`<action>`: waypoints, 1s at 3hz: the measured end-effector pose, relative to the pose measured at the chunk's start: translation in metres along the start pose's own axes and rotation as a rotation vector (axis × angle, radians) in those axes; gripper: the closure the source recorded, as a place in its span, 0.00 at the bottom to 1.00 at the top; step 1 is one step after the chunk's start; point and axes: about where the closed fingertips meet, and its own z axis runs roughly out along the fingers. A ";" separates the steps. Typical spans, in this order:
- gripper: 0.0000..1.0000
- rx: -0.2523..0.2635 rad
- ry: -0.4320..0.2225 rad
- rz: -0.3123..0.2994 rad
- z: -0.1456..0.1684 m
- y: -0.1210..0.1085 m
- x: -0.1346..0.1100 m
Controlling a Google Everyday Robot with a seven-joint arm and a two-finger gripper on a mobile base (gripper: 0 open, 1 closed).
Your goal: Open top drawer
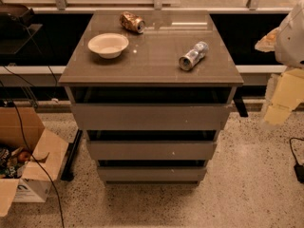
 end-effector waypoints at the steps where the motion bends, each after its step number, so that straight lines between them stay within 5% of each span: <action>1: 0.00 0.000 0.000 0.000 0.000 0.000 0.000; 3: 0.00 0.008 -0.095 -0.085 0.025 -0.004 -0.009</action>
Offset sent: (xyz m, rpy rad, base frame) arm 0.0136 0.0023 -0.0257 0.0586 -0.0234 0.0844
